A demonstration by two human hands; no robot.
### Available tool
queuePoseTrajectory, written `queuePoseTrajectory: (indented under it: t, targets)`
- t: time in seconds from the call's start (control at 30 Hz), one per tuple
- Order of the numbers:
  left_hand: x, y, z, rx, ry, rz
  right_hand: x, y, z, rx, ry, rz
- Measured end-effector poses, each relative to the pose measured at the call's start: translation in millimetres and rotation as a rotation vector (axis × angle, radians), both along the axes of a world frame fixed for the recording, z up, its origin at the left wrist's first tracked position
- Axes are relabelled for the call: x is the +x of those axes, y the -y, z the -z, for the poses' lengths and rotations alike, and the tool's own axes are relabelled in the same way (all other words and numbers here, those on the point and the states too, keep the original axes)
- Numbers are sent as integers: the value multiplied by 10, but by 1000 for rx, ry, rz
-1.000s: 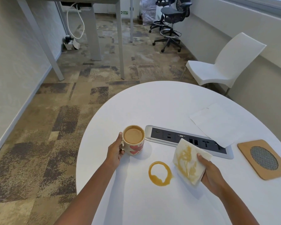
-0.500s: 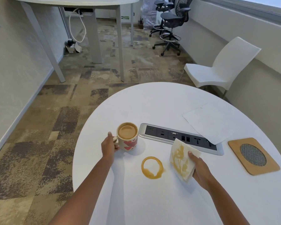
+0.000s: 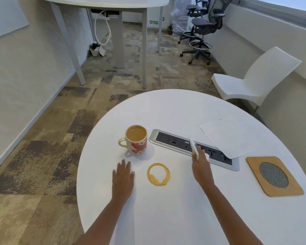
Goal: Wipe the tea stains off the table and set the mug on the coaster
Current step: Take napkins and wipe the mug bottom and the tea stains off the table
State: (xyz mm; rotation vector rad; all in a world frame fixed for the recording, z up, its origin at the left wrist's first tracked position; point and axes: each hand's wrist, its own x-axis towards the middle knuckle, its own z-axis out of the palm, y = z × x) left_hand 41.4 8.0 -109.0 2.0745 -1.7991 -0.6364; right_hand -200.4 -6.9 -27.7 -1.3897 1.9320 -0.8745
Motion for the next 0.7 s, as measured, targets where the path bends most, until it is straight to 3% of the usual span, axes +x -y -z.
queuePoseTrajectory:
  t: [0.13, 0.3, 0.7]
  targets:
    - [-38, -73, 150, 7, 221, 80, 123, 125, 275, 179, -173, -252]
    - [-70, -85, 113, -25, 263, 47, 375, 166, 482, 350, -308, -395]
    - [18, -12, 140, 5, 261, 61, 862, 137, 539, 348, -412, -512]
